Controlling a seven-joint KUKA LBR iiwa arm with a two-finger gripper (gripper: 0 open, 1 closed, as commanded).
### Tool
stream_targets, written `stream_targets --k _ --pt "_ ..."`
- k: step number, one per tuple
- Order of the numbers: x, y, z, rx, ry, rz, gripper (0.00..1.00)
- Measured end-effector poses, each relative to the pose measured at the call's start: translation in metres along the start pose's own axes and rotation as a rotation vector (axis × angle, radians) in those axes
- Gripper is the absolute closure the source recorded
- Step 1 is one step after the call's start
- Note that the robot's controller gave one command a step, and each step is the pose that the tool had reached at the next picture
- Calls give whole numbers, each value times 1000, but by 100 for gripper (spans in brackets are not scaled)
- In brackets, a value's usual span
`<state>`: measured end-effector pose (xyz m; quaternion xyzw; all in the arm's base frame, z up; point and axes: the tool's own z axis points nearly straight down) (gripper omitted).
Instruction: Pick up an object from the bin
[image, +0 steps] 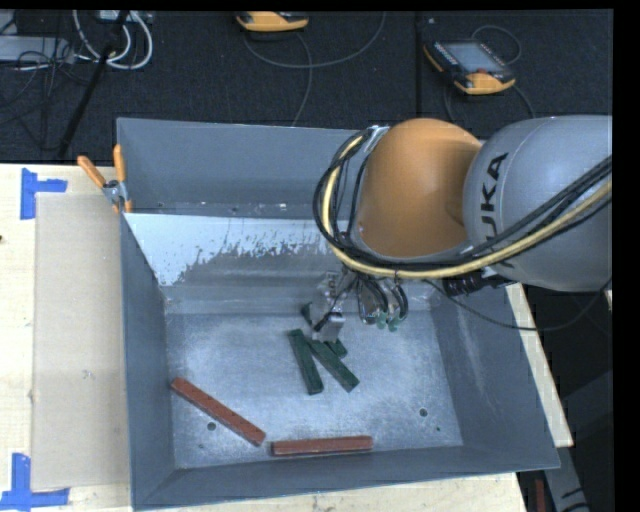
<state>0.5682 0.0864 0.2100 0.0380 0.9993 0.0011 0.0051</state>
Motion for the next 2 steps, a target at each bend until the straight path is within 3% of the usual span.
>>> stream_targets --k 1,2 --pt "2 -1 5 2 9 2 0" --pt "3 -19 142 1 5 -131 0"
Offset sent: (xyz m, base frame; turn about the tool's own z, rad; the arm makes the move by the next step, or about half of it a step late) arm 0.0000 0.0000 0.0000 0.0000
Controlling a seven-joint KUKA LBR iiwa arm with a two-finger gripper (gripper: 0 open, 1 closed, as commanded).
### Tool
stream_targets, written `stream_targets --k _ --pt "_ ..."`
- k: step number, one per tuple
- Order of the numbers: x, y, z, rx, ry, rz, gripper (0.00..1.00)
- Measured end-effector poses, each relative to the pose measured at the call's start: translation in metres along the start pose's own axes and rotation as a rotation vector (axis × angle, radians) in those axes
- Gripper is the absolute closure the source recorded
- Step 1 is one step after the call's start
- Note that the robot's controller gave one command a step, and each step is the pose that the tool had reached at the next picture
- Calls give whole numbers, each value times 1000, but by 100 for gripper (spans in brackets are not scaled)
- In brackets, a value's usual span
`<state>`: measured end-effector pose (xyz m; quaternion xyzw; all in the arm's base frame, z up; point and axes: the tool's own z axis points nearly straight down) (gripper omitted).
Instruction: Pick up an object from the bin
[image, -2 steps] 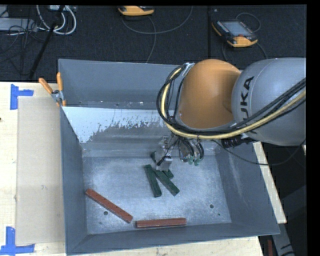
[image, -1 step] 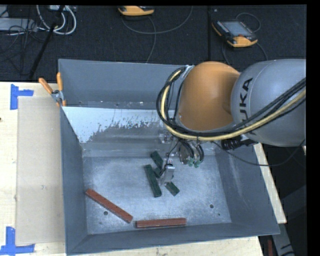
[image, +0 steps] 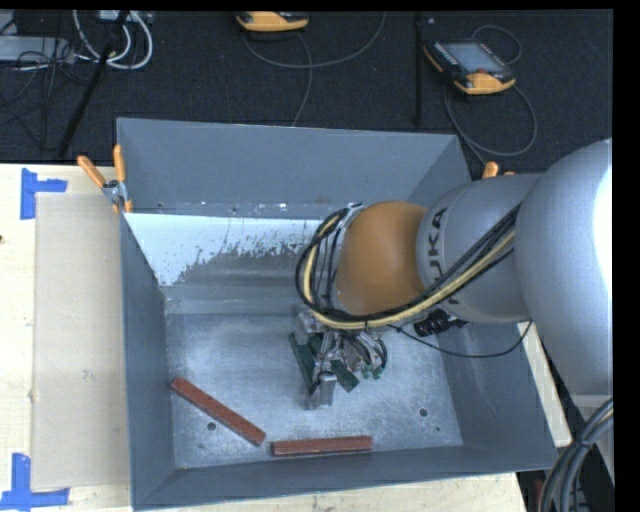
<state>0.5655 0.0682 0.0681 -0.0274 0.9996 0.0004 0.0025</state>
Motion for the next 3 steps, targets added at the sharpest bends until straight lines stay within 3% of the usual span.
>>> stream_targets --k 1,2,3 --pt "15 -74 -7 4 6 92 0" --pt "-32 2 -14 -1 1 227 0" --pt "-30 0 -14 1 4 231 100"
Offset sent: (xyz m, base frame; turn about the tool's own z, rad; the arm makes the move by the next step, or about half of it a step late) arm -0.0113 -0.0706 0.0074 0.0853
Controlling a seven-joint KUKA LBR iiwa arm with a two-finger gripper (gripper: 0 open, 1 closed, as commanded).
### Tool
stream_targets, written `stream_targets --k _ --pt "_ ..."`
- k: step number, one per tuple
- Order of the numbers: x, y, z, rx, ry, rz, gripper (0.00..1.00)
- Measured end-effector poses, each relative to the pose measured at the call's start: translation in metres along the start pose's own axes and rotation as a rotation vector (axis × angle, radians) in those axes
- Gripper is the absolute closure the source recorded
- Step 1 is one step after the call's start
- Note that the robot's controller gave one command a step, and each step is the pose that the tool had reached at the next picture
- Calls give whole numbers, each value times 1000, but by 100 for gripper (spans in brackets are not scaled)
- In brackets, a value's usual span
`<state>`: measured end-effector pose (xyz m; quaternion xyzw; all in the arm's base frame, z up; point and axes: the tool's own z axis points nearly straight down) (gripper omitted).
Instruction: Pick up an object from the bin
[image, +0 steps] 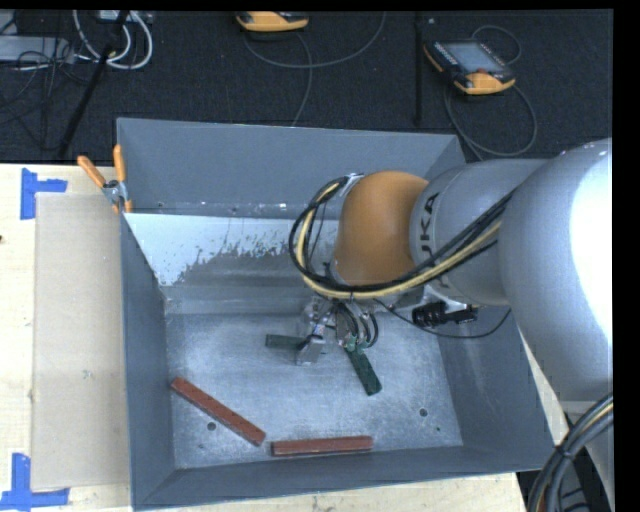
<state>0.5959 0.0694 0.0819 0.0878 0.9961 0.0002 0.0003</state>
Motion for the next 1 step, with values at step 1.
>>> stream_targets --k 1 --pt "-6 2 -138 -3 -8 44 100"
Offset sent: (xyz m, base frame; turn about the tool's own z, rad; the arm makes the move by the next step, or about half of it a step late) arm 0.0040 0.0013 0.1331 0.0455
